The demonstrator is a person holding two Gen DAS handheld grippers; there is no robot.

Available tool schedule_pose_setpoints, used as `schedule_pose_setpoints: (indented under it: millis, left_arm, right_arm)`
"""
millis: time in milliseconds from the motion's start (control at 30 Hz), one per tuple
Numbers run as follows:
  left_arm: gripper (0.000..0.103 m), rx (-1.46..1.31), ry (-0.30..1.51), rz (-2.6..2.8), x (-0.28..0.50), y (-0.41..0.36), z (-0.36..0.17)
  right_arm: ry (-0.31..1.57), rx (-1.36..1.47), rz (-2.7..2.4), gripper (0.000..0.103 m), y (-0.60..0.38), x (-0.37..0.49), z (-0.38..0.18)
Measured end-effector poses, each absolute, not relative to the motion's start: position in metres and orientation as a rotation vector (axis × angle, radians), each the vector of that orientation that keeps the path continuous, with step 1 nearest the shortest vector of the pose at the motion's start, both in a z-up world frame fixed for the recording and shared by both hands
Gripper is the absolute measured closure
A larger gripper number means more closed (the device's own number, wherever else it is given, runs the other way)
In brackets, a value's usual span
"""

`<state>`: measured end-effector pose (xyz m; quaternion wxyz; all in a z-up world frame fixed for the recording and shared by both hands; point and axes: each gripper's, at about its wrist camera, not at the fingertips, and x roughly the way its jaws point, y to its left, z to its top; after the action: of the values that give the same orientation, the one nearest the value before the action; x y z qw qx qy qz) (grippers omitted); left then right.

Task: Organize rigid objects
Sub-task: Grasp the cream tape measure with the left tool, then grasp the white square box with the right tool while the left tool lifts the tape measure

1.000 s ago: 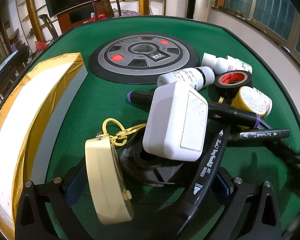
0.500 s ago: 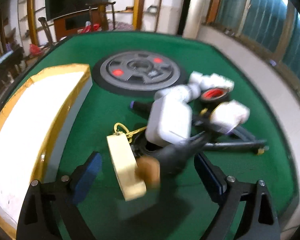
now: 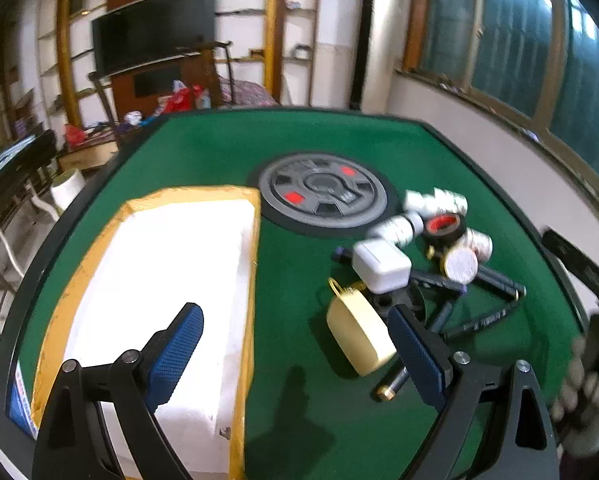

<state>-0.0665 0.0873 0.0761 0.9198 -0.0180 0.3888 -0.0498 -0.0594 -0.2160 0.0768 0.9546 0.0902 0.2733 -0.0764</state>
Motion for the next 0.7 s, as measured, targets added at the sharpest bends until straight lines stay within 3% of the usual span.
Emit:
schedule_pose_setpoints:
  millis: [300, 367, 400, 433, 500, 700]
  left_arm:
    - [0.008, -0.042, 0.905, -0.164, -0.052, 0.055, 0.051]
    - [0.017, -0.083, 0.927, -0.176, -0.046, 0.053, 0.044]
    - [0.031, -0.094, 0.940, -0.183, -0.043, 0.053, 0.041]
    - [0.052, -0.104, 0.956, -0.191, -0.041, 0.052, 0.038]
    - [0.072, -0.125, 0.982, -0.214, -0.038, 0.052, 0.033]
    - [0.074, -0.142, 0.988, -0.207, -0.036, 0.053, 0.031]
  right_arm:
    - [0.576, 0.246, -0.134, 0.000, -0.226, -0.044, 0.049]
    - [0.577, 0.241, -0.128, 0.000, -0.224, -0.044, 0.048]
    - [0.585, 0.239, -0.120, 0.000, -0.223, -0.043, 0.047]
    - [0.589, 0.233, -0.117, 0.000, -0.221, -0.043, 0.047]
    - [0.586, 0.225, -0.115, 0.000, -0.220, -0.043, 0.047]
    - [0.581, 0.200, -0.114, 0.000, -0.215, -0.044, 0.049]
